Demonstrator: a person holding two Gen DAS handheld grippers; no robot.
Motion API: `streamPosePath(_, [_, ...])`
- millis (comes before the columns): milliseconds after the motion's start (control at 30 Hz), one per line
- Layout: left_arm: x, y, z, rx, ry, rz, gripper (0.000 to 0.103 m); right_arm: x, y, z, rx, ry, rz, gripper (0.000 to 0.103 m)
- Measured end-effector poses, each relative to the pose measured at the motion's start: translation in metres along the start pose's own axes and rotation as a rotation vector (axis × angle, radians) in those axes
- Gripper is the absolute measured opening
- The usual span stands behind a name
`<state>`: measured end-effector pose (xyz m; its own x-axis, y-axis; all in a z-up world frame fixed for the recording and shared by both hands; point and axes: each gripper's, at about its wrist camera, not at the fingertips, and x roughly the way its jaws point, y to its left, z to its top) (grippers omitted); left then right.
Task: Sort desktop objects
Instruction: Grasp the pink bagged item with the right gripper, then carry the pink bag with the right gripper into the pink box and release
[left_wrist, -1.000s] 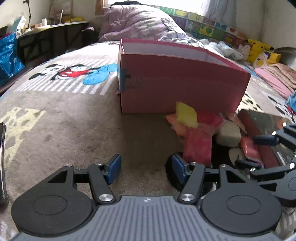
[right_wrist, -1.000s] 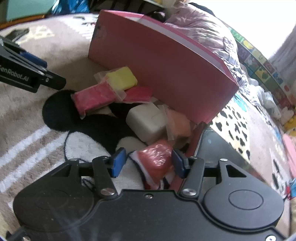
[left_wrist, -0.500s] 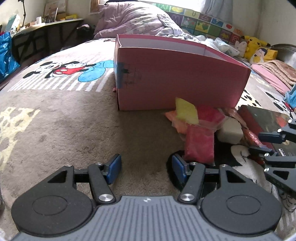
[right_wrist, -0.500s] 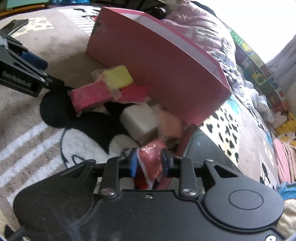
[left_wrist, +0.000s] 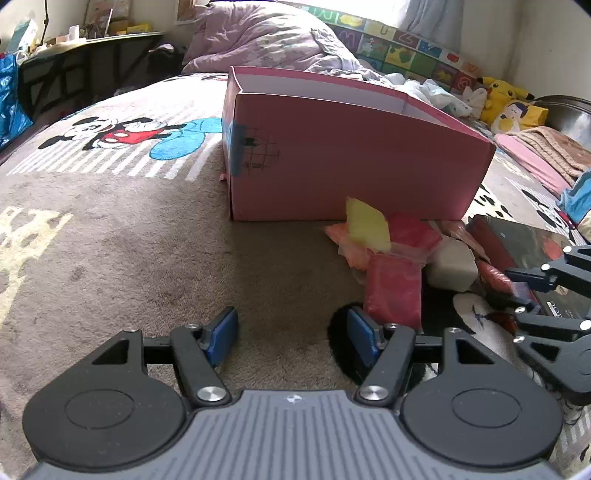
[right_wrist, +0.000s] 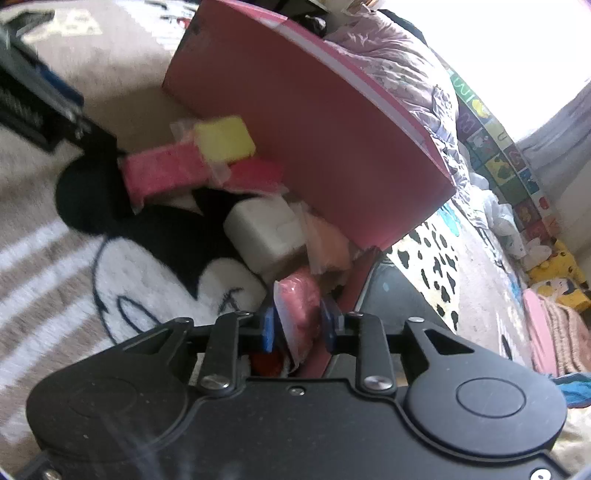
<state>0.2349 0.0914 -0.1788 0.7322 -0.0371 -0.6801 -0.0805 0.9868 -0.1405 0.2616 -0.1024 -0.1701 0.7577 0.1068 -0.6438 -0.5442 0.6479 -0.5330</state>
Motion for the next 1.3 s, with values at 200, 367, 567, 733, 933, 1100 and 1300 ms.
streamPosePath(200, [-0.001, -0.002, -0.001, 0.017, -0.006, 0.01, 0.064, -0.029, -0.011, 0.01, 0.087, -0.046, 0.063, 0.017])
streamPosePath(367, [-0.006, 0.001, 0.001, 0.013, -0.02, 0.021, 0.064, -0.045, -0.02, 0.017, 0.154, -0.077, 0.11, 0.017])
streamPosePath(567, [-0.007, 0.005, 0.002, 0.012, -0.035, 0.052, 0.065, -0.059, -0.029, 0.029, 0.188, -0.113, 0.131, 0.017])
streamPosePath(733, [-0.005, 0.003, -0.001, 0.04, -0.03, 0.053, 0.064, -0.059, -0.042, 0.043, 0.228, -0.138, 0.152, 0.017])
streamPosePath(933, [-0.005, -0.001, -0.004, 0.074, -0.047, 0.054, 0.065, -0.057, -0.058, 0.065, 0.278, -0.171, 0.183, 0.017])
streamPosePath(1100, [-0.007, -0.002, -0.003, 0.079, -0.074, 0.026, 0.064, -0.049, -0.071, 0.087, 0.305, -0.19, 0.2, 0.017])
streamPosePath(1300, [-0.008, 0.0, -0.006, 0.084, -0.077, 0.034, 0.065, -0.034, -0.088, 0.109, 0.35, -0.195, 0.228, 0.017])
